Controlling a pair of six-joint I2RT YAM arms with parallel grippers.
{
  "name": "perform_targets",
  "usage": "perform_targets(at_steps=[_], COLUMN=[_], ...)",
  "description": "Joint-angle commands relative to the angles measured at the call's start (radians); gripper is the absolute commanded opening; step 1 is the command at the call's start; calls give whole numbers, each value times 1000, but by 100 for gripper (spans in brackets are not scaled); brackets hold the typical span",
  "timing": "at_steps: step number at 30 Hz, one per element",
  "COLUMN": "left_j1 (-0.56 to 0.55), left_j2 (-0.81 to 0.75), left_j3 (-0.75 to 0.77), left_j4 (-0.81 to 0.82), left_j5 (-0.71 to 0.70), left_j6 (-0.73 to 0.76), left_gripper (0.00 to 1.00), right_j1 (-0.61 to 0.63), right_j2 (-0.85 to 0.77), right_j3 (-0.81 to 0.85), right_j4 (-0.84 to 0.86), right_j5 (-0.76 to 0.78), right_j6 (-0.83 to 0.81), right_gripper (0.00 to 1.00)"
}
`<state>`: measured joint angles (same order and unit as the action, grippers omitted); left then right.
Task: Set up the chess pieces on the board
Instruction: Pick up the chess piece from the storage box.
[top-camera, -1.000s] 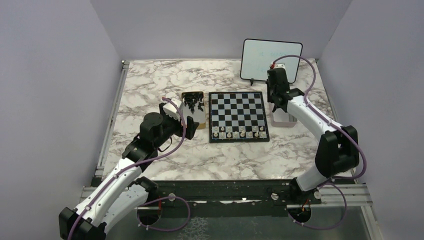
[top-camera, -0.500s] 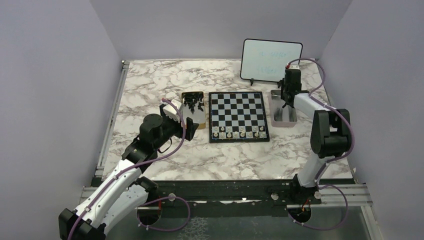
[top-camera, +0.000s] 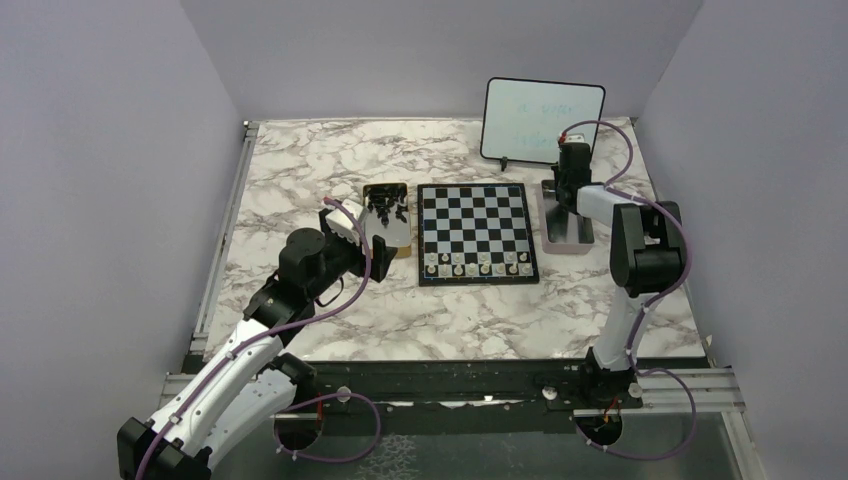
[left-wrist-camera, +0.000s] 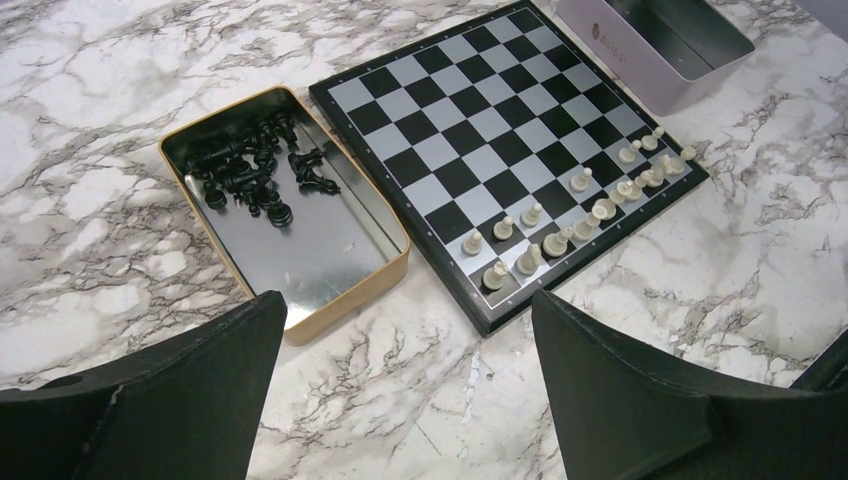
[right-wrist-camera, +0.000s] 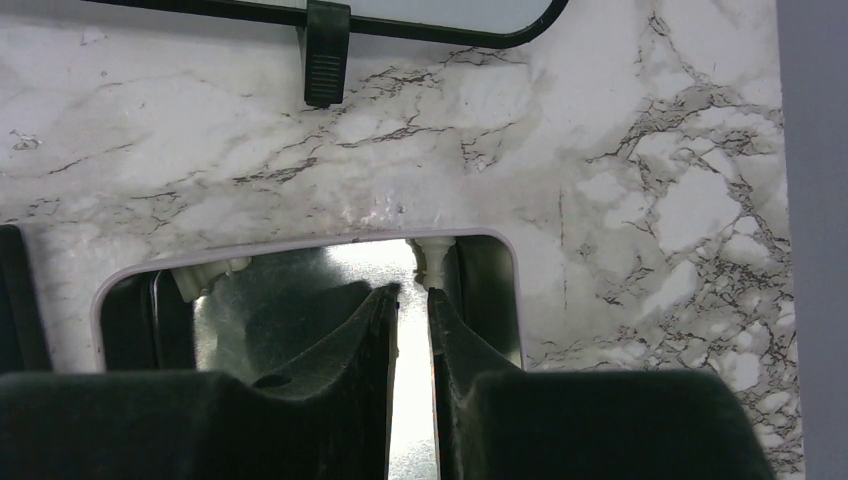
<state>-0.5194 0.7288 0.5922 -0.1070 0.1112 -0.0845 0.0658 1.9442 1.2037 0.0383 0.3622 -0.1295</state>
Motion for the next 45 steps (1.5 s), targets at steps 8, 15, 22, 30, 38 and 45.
perform_targets(at_steps=[8, 15, 22, 30, 38, 45], left_j1=[-4, -4, -4, -4, -4, -4], left_j2=[-16, -17, -19, -18, -19, -16], left_j3=[-3, -5, -5, -5, -3, -6], left_j4=[10, 10, 12, 13, 11, 14], left_j5=[5, 7, 6, 6, 7, 21], left_j6=[13, 14, 17, 18, 20, 22], left_gripper=[93, 93, 93, 93, 93, 92], right_j1=[-12, -14, -21, -27, -31, -31], right_j2=[57, 58, 80, 97, 97, 48], right_j3=[26, 17, 36, 40, 40, 56], right_j4=[55, 66, 51, 40, 29, -23], right_j5=[58, 74, 58, 42, 19, 3], right_j6=[-1, -5, 4, 19, 24, 60], right_gripper=[22, 23, 25, 25, 14, 9])
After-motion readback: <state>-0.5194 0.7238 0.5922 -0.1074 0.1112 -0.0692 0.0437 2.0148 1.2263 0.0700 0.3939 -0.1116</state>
